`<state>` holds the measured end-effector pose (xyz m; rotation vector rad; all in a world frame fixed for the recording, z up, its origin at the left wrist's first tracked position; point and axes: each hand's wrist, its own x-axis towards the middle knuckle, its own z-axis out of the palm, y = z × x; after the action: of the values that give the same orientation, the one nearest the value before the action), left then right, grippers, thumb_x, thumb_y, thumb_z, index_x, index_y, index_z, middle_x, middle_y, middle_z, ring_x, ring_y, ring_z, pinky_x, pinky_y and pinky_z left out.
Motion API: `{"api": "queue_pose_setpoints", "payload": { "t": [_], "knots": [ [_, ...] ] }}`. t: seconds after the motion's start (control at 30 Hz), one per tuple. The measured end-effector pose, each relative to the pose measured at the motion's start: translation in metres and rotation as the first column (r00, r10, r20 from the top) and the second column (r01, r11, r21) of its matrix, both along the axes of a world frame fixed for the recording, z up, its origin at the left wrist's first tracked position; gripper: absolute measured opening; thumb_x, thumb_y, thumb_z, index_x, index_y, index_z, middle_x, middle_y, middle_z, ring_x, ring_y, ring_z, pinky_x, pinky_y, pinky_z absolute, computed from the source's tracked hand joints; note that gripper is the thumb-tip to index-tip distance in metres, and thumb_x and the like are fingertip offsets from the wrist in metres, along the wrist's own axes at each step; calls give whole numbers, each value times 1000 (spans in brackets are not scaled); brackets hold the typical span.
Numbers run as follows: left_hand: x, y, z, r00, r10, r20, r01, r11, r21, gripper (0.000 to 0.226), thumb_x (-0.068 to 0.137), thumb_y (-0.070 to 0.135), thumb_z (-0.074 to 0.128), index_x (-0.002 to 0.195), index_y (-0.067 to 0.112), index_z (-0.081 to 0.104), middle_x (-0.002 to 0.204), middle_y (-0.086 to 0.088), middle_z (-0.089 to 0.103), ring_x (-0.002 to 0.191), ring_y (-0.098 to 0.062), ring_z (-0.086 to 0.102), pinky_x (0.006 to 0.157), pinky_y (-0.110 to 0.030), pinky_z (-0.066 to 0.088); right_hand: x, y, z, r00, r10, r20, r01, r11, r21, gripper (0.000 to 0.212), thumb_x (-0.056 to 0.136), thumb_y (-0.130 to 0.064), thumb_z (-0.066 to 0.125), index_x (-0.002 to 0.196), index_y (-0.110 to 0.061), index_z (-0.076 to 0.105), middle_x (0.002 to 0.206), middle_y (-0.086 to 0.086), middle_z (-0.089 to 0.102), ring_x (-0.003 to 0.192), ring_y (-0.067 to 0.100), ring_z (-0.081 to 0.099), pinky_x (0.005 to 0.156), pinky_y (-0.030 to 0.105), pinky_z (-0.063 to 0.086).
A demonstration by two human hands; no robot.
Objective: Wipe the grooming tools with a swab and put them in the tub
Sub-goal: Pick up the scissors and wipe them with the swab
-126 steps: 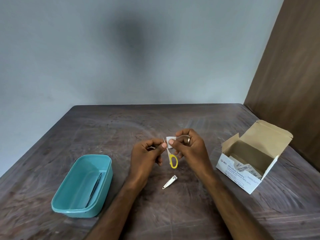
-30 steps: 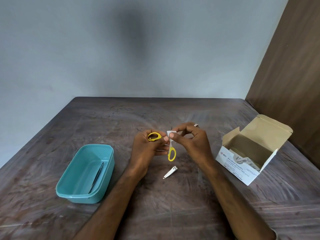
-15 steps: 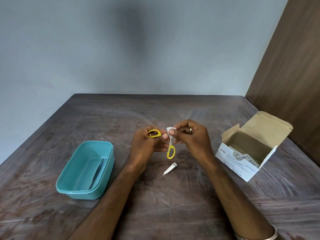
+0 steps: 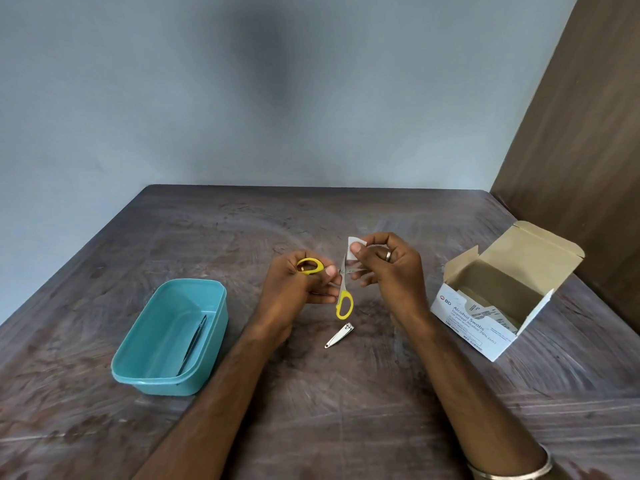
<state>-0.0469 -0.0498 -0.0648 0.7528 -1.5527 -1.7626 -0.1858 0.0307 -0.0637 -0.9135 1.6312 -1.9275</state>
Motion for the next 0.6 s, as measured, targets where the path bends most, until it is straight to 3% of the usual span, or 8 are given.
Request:
{"api": "queue_pose_setpoints", "payload": {
  "t": [0.13, 0.43, 0.6],
  "knots": [
    [0, 0, -1, 1000, -1, -3, 1, 1000, -9, 3, 89, 1, 65, 86, 2, 65, 72, -13, 71, 61, -24, 69, 59, -31, 60, -3, 1, -1, 999, -33, 16, 33, 999, 6, 10, 85, -10, 76, 91, -14, 69, 78, 1, 77, 69, 16, 72, 56, 32, 54],
    [0, -1, -1, 1000, 19, 4, -19, 999, -27, 5, 89, 2, 66, 84, 3, 66, 72, -13, 72, 62, -24, 70, 59, -31, 60, -1, 4, 1, 988, 148, 39, -151, 986, 77, 13, 85, -8, 74, 91, -20, 76, 82, -4, 77, 77, 7, 68, 73, 38, 52],
    [0, -1, -2, 1000, 18, 1, -18, 999, -42, 4, 89, 2, 66, 85, 3, 67, 71, -13, 71, 61, -24, 69, 59, -31, 60, -1, 3, 4, 981, 192, 11, -193, 979, 68, 34, 77, 0, 79, 106, -16, 72, 81, 4, 77, 75, 8, 69, 69, 23, 52]
  ]
}}
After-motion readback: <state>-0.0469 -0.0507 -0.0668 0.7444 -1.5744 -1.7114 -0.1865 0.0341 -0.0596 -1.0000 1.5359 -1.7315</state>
